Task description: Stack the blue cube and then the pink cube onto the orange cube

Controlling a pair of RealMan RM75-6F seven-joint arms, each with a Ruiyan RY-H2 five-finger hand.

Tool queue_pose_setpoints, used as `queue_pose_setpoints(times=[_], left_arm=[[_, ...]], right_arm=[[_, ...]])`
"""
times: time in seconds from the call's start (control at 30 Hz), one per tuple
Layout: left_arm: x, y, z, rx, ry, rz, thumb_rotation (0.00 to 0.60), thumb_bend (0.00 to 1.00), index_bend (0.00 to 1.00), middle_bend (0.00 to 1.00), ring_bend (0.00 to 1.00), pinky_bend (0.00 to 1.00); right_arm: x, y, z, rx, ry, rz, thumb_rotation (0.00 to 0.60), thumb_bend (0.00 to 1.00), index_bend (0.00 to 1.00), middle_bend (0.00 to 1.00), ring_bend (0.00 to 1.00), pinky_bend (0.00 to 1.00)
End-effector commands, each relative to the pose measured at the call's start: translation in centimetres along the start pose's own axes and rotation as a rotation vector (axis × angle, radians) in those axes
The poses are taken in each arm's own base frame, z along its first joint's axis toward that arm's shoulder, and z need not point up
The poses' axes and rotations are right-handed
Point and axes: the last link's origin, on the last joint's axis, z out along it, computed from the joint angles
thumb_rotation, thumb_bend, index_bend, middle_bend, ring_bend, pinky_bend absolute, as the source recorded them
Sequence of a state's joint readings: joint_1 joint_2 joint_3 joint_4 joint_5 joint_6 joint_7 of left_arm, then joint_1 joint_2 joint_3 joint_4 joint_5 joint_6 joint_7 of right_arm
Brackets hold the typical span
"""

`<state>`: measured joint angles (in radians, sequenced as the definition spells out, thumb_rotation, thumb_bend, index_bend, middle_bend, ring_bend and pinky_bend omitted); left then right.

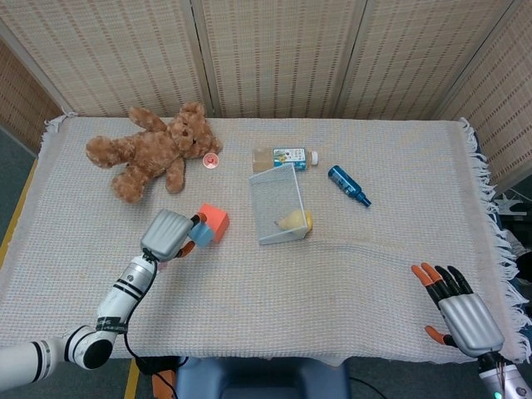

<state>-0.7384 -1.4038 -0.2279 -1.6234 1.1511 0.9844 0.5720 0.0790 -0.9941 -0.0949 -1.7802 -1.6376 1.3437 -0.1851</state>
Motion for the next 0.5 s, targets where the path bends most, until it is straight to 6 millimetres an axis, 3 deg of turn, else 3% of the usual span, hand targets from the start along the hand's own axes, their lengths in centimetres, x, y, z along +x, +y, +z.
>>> queue_pose_setpoints(times=[0.03,0.5], left_arm=[[0.4,1.3,1.4,0.023,0.001,0.029,0.6,0.33,0.73,1.0,1.0,1.0],[0.6,3.3,3.3,0.118,0.048,0.143,0.6,0.34,0.81,1.0,1.0,1.0]], right_arm=[[0.0,0.0,0.0,0.001,-0.001,0.002,0.6,0.08,0.0,0.0,0.0,0.0],[0.4,0.4,0.0,-0.003,-0.001,0.018,0.6,0.08,0.0,0.0,0.0,0.0]])
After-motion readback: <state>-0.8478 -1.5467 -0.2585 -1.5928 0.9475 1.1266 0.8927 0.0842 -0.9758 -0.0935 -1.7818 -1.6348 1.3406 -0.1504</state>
